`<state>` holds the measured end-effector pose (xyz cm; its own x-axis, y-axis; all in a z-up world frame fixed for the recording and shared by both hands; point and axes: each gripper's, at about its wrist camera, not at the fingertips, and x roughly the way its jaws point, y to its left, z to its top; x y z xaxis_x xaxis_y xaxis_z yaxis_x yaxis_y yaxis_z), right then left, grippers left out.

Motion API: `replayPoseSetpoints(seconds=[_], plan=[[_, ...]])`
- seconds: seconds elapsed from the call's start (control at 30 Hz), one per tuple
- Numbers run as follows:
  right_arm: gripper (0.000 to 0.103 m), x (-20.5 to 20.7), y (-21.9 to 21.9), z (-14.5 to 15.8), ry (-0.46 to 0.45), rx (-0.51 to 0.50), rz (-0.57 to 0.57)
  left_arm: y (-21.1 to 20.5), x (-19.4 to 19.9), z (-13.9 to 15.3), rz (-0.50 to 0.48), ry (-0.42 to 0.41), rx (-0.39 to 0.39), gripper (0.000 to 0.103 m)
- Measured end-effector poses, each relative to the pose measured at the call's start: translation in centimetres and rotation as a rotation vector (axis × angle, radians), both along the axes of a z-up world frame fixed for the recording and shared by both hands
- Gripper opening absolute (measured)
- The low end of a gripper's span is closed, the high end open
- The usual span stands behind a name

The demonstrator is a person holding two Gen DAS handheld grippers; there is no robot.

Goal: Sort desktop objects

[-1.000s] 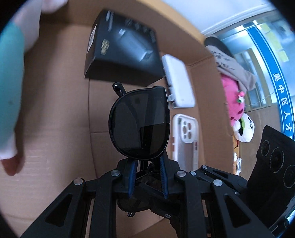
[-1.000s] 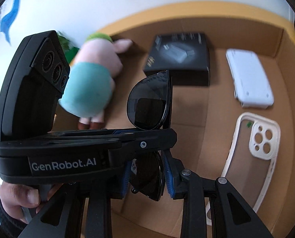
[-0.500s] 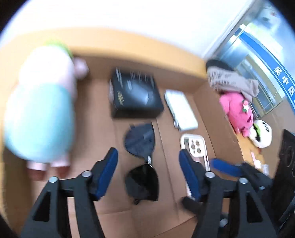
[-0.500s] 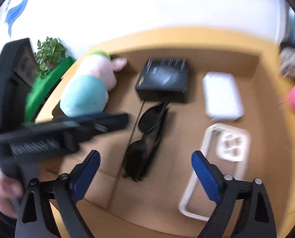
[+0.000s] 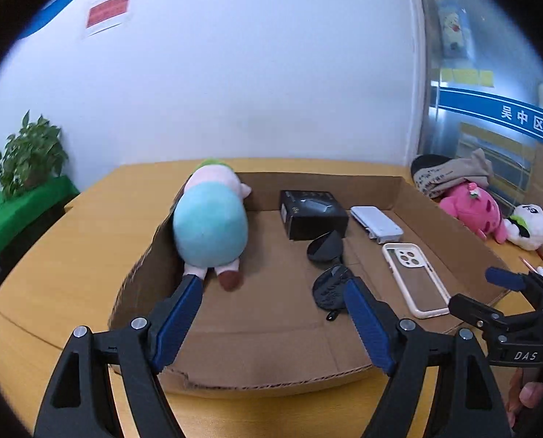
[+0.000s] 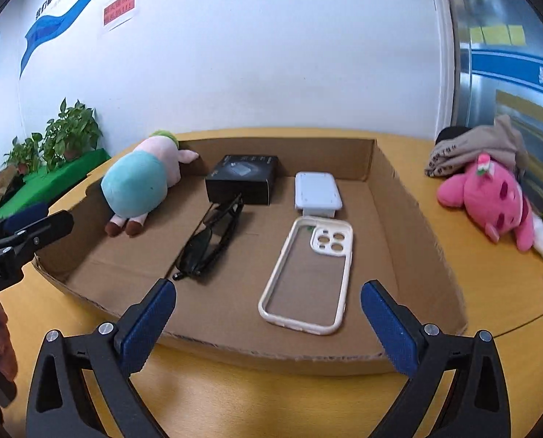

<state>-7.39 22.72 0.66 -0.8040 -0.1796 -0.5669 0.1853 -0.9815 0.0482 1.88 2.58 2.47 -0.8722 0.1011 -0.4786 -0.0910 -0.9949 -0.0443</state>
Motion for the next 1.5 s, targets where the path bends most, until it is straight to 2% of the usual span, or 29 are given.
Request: replayPoseSetpoints(seconds=[0.03,0.13,0.2,0.43,1.27,1.3,1.33,1.37,1.5], plan=[[0.103,-0.1,0.0,-0.7,-0.005,0.001,0.001,-0.1,-0.1,-0.7,0.008,-0.007,0.001,0.080],[0.103,0.6,0.0,-0.9,0.057,0.007,0.002,-0.1,-0.1,-2.7,0.013,-0.032,0.010,0.081],[0.103,0.7,-0.1,-1.1,0.074,0.012,0.007,0.0,0.4,-3.1,0.012,-0.004,0.003,0.082],[0.103,1.1,-0.2,-1.4,0.107,0.015,-0.009,-0.4,0.0,-3.5,0.011,-0.032,0.026,0.091],[0.103,1.0,-0.1,-1.6,0.106,0.013,-0.006,-0.5,-0.1,-3.6,0.013,-0.035,0.028,0.092],[0.103,1.0,-0.1,-1.6,0.106,0.013,-0.006,-0.6,-0.1,-3.6,0.015,-0.035,0.028,0.093],[0.103,1.0,-0.1,-1.6,0.107,0.013,-0.006,-0.6,-0.2,-3.6,0.021,-0.040,0.027,0.101],[0.103,1.0,-0.1,-1.6,0.107,0.013,-0.006,-0.7,-0.4,-3.7,0.032,-0.048,0.025,0.103],[0.103,1.0,-0.2,-1.6,0.106,0.017,-0.009,-0.7,-0.4,-3.8,0.038,-0.048,0.022,0.103]])
